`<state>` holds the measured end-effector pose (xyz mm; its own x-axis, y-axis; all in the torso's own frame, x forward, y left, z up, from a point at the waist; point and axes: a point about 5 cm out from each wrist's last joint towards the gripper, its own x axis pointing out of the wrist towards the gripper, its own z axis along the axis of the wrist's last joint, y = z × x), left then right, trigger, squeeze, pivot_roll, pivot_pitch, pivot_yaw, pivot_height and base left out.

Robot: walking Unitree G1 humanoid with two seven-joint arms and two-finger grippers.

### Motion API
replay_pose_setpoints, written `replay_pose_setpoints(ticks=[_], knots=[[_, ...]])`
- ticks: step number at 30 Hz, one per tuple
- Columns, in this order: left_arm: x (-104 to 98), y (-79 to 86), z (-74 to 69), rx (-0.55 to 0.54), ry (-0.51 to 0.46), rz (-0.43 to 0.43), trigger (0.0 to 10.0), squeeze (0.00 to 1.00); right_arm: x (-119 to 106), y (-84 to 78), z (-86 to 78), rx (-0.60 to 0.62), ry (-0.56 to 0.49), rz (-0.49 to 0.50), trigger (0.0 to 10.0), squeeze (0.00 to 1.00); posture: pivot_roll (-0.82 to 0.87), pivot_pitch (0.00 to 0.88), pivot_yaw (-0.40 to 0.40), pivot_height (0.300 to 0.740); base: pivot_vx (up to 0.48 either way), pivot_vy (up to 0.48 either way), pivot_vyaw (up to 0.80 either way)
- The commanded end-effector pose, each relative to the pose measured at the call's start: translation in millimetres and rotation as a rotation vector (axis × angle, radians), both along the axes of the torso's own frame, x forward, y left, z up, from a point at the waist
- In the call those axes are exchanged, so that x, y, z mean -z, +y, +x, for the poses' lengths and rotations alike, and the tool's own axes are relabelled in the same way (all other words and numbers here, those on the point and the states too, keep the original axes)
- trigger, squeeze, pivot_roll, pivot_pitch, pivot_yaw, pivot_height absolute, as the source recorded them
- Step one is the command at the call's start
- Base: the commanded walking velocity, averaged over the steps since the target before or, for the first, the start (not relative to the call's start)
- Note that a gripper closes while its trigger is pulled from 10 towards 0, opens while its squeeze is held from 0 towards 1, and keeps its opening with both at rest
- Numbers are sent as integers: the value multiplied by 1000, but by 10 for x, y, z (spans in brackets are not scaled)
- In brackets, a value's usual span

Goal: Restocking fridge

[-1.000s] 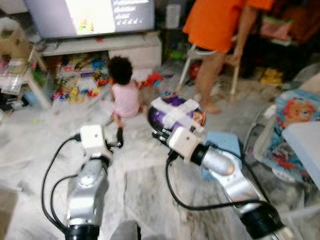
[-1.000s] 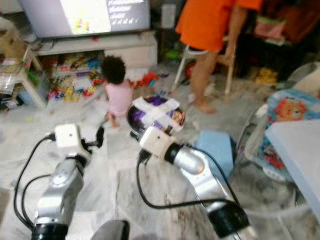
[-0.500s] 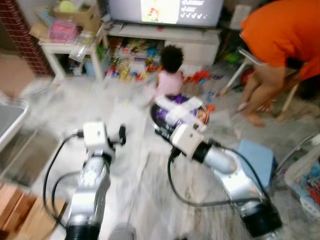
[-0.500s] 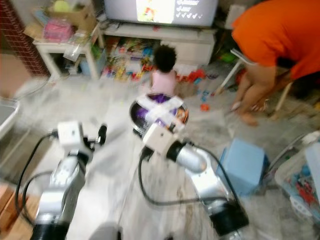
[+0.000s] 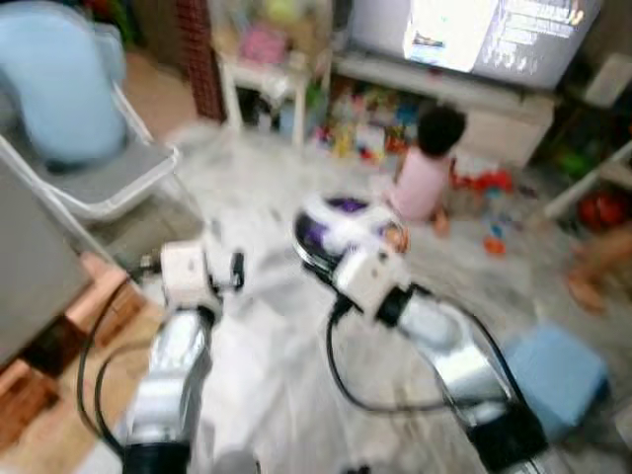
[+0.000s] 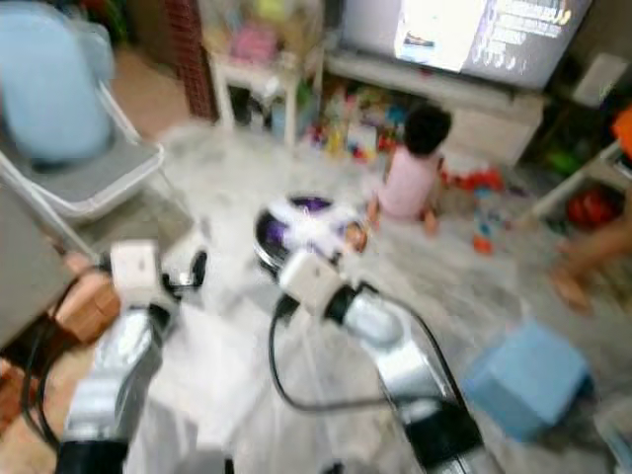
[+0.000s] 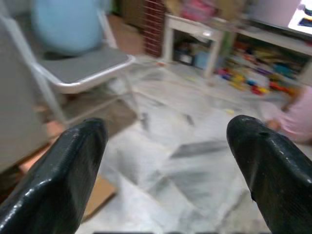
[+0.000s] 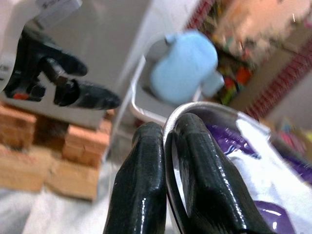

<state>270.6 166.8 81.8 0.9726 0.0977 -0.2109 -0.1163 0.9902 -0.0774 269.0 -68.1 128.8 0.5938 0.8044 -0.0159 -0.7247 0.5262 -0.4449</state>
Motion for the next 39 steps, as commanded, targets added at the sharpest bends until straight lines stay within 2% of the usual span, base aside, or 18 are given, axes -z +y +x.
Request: replay_pose_setpoints(ticks=[1, 19, 30, 39], knots=[[-34, -78, 31, 19, -8, 2, 10000, 0, -95, -52, 31, 12, -39, 9, 10000, 0, 19, 0, -28, 740, 0, 476, 0], [-26, -86, 31, 13, -3, -2, 10000, 0, -114, -47, 42, 15, -50, 19, 10000, 0, 20, 0, -29, 740, 0, 468, 0], [-66, -63, 67, 6, -16, 4, 10000, 0, -140, -49, 75, 15, -61, 22, 10000, 0, 28, 0, -34, 740, 0, 455, 746], [-48, -63, 43, 10, -6, 7, 10000, 0, -133, -47, 91, 24, -63, 23, 10000, 0, 34, 0, -32, 740, 0, 452, 714]])
